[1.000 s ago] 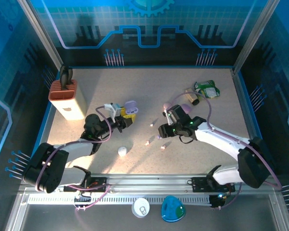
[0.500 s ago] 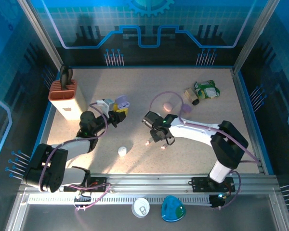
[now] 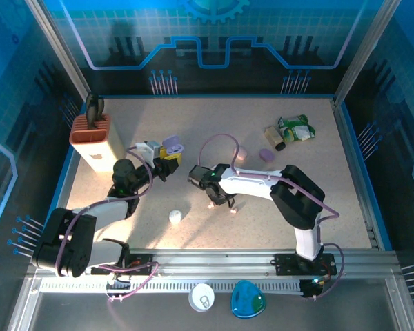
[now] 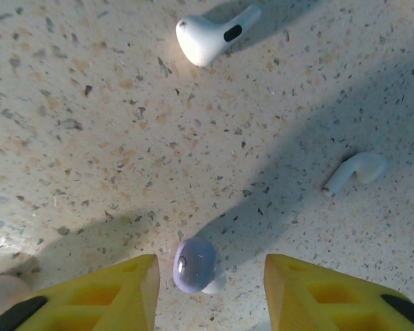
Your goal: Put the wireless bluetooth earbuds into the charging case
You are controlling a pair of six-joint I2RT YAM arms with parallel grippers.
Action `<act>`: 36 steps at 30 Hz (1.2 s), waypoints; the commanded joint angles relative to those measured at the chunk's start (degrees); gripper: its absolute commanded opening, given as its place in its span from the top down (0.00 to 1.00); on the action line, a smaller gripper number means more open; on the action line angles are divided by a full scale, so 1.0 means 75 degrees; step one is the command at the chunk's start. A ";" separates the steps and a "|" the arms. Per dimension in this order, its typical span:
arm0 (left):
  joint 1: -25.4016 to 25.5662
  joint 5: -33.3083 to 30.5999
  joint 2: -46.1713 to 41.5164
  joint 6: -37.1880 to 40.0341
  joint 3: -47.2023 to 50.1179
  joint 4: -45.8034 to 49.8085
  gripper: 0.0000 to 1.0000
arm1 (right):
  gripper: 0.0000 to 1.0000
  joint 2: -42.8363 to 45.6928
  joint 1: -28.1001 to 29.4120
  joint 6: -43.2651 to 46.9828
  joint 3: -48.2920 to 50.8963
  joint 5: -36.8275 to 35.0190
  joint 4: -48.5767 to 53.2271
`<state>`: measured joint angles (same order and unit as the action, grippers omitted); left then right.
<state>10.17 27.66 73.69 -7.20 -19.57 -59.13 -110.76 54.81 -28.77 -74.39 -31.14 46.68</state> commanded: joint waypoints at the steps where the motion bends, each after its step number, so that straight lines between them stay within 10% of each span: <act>1: -0.0102 0.0011 -0.0169 -0.0058 -0.0066 -0.0084 0.69 | 0.57 -0.0317 0.0079 -0.0162 -0.0324 -0.0201 0.0367; 36: -0.0075 0.0726 0.0004 0.0184 -0.0015 -0.0402 0.70 | 0.79 0.0544 -0.0060 -0.0116 0.0079 -0.0072 0.0278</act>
<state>9.91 29.06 73.71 -7.33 -19.55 -59.09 -112.88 54.72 -29.12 -75.61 -32.53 49.47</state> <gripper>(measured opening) 0.376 0.207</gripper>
